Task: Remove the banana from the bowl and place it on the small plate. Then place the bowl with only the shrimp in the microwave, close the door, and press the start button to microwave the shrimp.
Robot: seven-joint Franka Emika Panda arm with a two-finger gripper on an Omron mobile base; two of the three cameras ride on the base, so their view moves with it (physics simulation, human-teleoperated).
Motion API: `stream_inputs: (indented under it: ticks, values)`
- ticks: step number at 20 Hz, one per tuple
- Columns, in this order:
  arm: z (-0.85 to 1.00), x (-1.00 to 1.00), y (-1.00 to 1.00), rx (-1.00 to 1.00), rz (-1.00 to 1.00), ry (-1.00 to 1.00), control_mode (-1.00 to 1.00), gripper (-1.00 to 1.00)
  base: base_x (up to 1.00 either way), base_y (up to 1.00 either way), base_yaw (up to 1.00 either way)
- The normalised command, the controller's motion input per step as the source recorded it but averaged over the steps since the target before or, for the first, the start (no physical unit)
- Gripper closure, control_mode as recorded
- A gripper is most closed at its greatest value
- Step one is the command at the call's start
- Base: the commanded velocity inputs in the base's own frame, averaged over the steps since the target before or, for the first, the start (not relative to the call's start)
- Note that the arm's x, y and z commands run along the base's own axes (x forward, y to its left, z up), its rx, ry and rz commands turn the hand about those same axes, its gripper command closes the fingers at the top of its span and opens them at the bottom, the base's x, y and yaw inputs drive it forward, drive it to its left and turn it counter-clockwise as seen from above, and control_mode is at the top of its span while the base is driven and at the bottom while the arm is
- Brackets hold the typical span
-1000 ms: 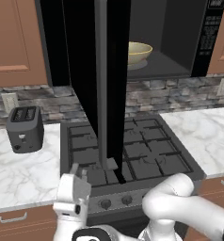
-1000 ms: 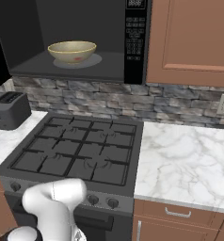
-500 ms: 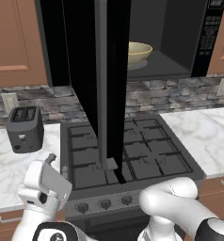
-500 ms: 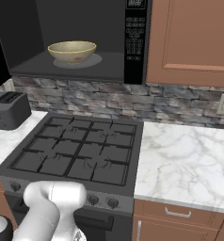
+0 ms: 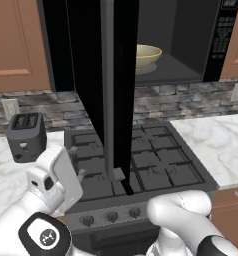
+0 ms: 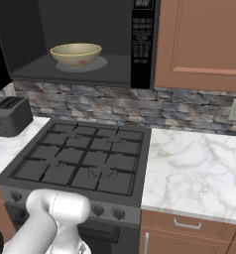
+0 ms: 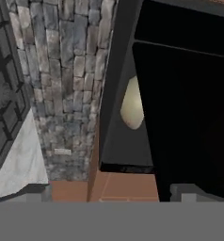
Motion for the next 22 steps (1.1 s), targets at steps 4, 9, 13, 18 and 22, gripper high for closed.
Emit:
stream_inputs:
  ticks: [4,9,13,18,22]
  values:
    - [0.33,-0.03,-0.86,0.16,-0.18,0.03,-1.0,-1.0,0.0,0.0,0.0]
    - [0.3,-0.21,-1.0,0.17,-0.18,0.0,-1.0,-1.0,0.0,0.0,0.0]
    - [0.34,-0.25,-1.0,0.18,-0.17,0.0,-1.0,-1.0,0.0,0.0,0.0]
    - [0.36,-0.2,-1.0,0.18,-0.13,0.0,-1.0,-1.0,0.0,0.0,0.0]
    - [0.24,-0.01,-1.0,0.17,-0.02,0.0,-1.0,-1.0,0.0,0.0,0.0]
